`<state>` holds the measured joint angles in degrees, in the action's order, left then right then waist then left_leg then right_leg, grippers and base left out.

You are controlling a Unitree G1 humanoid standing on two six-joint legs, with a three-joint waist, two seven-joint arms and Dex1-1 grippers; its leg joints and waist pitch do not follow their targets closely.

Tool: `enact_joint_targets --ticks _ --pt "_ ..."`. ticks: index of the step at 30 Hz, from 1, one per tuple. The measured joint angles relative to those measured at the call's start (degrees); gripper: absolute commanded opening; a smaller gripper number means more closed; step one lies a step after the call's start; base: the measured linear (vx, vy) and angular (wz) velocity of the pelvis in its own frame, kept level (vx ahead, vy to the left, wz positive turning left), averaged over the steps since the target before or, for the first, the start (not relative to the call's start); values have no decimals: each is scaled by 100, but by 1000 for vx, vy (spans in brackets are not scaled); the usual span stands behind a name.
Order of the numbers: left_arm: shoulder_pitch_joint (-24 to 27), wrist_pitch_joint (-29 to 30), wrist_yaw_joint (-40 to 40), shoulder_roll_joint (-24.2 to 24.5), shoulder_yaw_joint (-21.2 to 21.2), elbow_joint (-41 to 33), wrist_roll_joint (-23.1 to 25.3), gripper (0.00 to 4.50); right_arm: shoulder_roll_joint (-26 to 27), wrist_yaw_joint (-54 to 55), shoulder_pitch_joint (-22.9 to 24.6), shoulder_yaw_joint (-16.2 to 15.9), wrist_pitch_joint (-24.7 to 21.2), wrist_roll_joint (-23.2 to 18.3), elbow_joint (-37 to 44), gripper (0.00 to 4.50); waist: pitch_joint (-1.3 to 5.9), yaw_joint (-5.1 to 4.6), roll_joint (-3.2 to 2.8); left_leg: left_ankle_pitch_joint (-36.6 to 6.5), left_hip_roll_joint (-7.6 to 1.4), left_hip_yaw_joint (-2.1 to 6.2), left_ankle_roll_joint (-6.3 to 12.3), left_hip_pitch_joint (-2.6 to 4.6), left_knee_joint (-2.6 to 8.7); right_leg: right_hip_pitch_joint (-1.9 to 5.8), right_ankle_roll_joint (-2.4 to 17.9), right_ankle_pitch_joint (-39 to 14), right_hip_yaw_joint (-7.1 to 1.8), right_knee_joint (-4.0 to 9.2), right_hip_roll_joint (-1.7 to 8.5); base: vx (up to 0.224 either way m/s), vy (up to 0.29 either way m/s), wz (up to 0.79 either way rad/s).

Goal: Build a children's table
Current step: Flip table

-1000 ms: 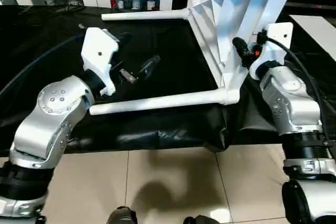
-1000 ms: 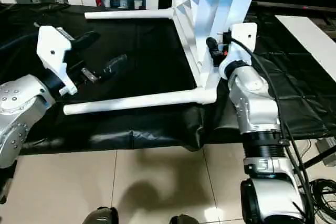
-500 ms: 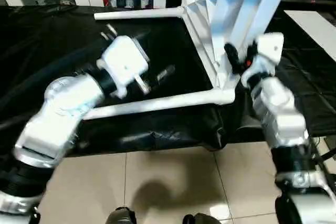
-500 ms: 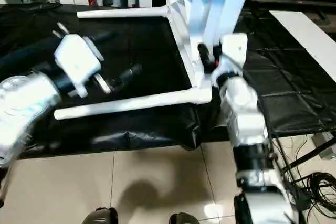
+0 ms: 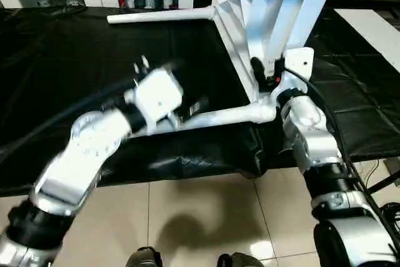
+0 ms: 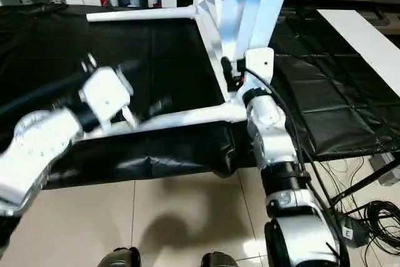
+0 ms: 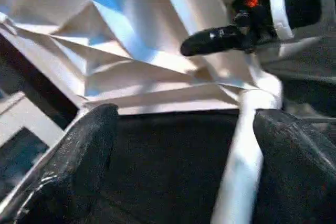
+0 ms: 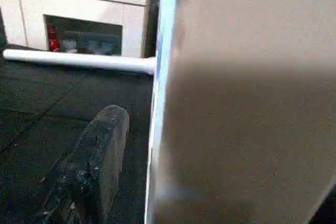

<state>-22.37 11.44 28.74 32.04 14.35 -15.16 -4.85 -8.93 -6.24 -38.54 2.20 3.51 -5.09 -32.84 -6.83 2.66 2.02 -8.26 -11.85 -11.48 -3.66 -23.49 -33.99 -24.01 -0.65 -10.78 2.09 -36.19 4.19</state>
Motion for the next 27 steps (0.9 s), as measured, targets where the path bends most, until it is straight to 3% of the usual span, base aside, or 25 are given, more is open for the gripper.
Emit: enact_joint_targets --ticks 6,11,14,18,22,27 --pt "-76 -742 -390 4 -85 261 535 450 -4 27 -58 -53 313 139 -542 339 0 -14 -1 0 0 1 0 1 0 2 7 5 3 -3 1 0 0 0" --pt "-396 -1962 -582 -30 -323 233 833 450 29 104 -147 -52 395 203 -614 339 3 -15 1 0 0 1 0 4 -1 3 9 8 2 -5 1 0 0 0" --pt "-372 -2694 -730 228 -309 238 1339 450 28 83 -117 -59 506 276 -510 339 5 -29 1 1 -2 2 1 3 -1 1 8 6 3 -5 -2 0 0 0" --pt "-293 -3517 -1640 336 -567 267 2135 450 23 80 214 -80 846 322 -95 339 7 -26 5 1 -3 2 2 0 -5 1 7 4 2 -3 -2 0 0 0" --pt "-370 -3656 -2767 478 -1035 276 3233 450 -28 94 915 -115 1592 420 579 339 12 -19 14 1 -3 2 2 0 -6 1 5 3 3 -2 -2 0 0 0" --pt "-744 -3721 -2907 547 -1273 435 3503 450 -98 85 1344 -233 2206 644 1082 339 14 -26 17 0 -2 3 2 7 -8 1 6 9 1 -6 -1 0 0 0"
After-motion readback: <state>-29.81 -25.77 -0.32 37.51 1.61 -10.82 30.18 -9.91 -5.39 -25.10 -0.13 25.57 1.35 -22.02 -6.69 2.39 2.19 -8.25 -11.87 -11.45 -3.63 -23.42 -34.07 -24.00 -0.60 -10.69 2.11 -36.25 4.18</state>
